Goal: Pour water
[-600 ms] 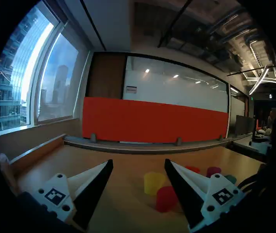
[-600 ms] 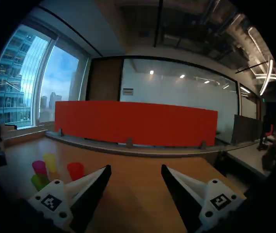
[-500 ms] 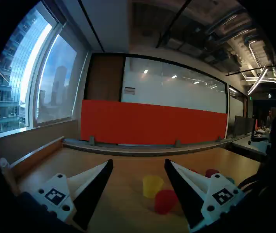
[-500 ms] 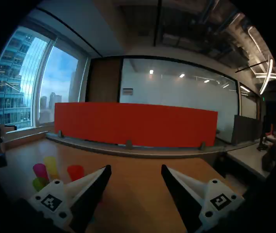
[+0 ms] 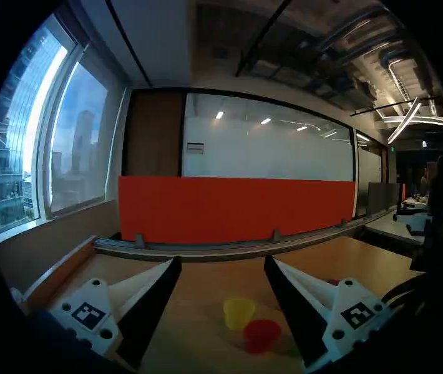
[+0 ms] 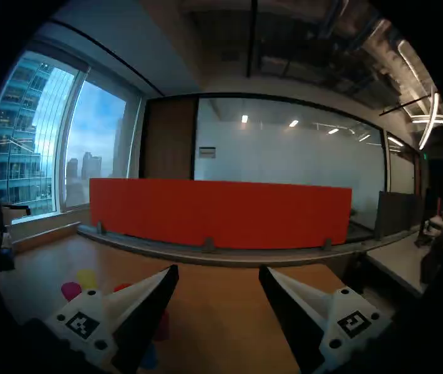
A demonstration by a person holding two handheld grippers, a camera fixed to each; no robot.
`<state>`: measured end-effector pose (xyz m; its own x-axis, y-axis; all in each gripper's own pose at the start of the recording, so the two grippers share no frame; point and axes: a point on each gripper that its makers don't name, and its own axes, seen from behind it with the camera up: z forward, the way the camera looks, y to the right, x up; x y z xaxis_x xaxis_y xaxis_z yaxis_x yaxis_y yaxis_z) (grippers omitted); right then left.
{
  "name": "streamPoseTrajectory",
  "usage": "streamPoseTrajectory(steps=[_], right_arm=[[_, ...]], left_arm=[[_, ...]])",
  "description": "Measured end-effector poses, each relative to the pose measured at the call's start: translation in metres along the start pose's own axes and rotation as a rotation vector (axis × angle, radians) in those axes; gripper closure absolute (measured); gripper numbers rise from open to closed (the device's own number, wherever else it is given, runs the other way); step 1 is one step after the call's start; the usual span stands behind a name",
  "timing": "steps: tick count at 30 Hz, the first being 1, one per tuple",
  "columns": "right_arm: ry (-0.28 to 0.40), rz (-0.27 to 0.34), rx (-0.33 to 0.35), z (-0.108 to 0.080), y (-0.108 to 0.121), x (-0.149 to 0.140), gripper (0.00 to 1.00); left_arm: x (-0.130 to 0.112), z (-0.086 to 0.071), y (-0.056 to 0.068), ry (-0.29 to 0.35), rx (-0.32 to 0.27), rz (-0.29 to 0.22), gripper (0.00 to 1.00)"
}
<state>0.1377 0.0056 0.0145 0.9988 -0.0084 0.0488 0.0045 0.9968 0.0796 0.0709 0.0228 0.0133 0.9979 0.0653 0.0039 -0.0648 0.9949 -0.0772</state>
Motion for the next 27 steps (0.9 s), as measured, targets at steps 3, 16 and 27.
streamPoseTrajectory(steps=[3, 16, 27], right_arm=[[0.004, 0.0, 0.014, 0.0, -0.001, 0.007, 0.0], [0.012, -0.019, 0.289, -0.015, -0.053, 0.021, 0.0], [0.0, -0.034, 0.469, -0.026, -0.085, 0.032, 0.0]], left_arm=[[0.008, 0.001, 0.005, -0.003, -0.019, 0.018, 0.02], [0.017, 0.003, 0.051, -0.035, -0.227, -0.009, 0.02], [0.012, -0.009, 0.077, -0.062, -0.363, -0.016, 0.02]])
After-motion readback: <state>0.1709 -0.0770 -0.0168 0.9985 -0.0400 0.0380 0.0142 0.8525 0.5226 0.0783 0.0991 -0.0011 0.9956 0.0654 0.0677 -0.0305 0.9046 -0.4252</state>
